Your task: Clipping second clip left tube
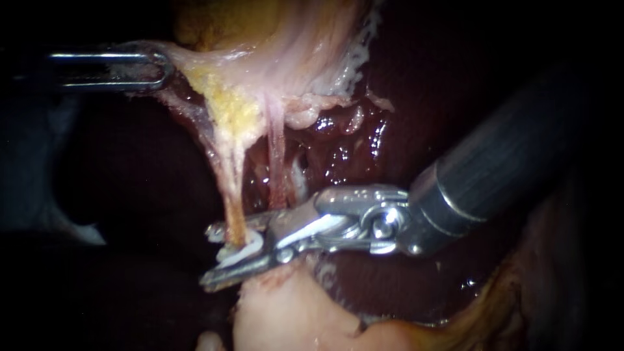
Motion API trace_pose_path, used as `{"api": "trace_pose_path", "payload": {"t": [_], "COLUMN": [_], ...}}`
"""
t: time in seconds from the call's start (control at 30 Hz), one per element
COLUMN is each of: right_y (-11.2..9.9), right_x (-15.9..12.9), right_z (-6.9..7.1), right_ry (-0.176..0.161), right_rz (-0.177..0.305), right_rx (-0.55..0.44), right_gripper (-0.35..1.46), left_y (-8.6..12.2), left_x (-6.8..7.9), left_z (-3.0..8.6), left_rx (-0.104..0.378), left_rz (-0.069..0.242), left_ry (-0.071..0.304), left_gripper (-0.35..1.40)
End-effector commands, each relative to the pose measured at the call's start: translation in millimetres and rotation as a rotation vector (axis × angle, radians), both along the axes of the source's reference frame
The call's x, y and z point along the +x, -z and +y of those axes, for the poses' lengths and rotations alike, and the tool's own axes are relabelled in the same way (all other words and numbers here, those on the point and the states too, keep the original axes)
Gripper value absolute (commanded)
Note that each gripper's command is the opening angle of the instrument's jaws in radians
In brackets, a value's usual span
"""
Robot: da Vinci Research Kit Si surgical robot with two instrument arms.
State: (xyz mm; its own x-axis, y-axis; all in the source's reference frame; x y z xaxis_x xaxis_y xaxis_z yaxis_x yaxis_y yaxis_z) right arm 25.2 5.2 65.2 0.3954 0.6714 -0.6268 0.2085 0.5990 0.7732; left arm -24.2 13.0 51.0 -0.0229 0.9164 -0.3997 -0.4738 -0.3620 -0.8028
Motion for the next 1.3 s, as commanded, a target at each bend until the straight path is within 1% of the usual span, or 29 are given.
{"api": "trace_pose_path", "payload": {"t": [0.03, 0.2, 0.3, 0.43, 0.53, 0.6, 0.7, 0.87, 0.93, 1.03, 1.1, 1.2, 1.3], "right_y": [0.4, 1.9, 2.5, 2.8, 2.7, 2.5, 2.2, 1.8, 1.8, 1.8, 1.8, 1.7, 1.6], "right_x": [0.1, 0.7, 1.1, 1.5, 1.5, 1.4, 1.3, 1.0, 0.9, 0.8, 0.7, 0.5, 0.4], "right_z": [-0.2, -1.0, -1.5, -1.7, -1.6, -1.5, -1.2, -0.9, -0.9, -1.0, -1.1, -1.1, -1.1], "right_ry": [0.006, 0.022, 0.026, 0.028, 0.029, 0.019, 0.010, 0.002, 0.000, -0.002, -0.003, -0.005, 0.005], "right_rz": [0.008, 0.039, 0.049, 0.050, 0.051, 0.045, 0.038, 0.033, 0.025, 0.013, 0.006, 0.005, -0.006], "right_rx": [-0.001, 0.010, 0.023, 0.023, 0.024, 0.021, 0.024, 0.021, 0.043, 0.075, 0.091, 0.090, 0.087], "right_gripper": [0.48, 0.46, 0.45, 0.44, 0.40, 0.35, 0.23, -0.02, -0.19, -0.35, -0.35, -0.35, -0.35], "left_y": [0.0, 0.0, 0.0, 0.0, 0.0, 0.0, 0.0, -0.1, -0.1, -0.1, -0.1, -0.1, -0.1], "left_x": [0.0, 0.0, 0.0, 0.0, 0.0, 0.0, 0.0, 0.0, 0.0, 0.0, 0.0, 0.0, 0.0], "left_z": [0.0, 0.0, 0.0, 0.0, 0.0, 0.0, 0.0, 0.1, 0.1, 0.1, 0.1, 0.1, 0.1], "left_rx": [0.000, 0.000, 0.000, 0.000, 0.000, 0.000, 0.000, 0.000, 0.000, 0.000, 0.000, 0.000, 0.000], "left_rz": [0.000, 0.000, 0.000, 0.000, 0.000, 0.000, 0.000, 0.000, 0.000, 0.000, 0.000, 0.000, 0.000], "left_ry": [0.000, 0.000, 0.000, 0.000, 0.000, 0.000, 0.000, 0.000, 0.000, 0.000, 0.000, 0.000, 0.000], "left_gripper": [-0.35, -0.35, -0.35, -0.35, -0.35, -0.35, -0.35, -0.35, -0.35, -0.35, -0.35, -0.35, -0.35]}}
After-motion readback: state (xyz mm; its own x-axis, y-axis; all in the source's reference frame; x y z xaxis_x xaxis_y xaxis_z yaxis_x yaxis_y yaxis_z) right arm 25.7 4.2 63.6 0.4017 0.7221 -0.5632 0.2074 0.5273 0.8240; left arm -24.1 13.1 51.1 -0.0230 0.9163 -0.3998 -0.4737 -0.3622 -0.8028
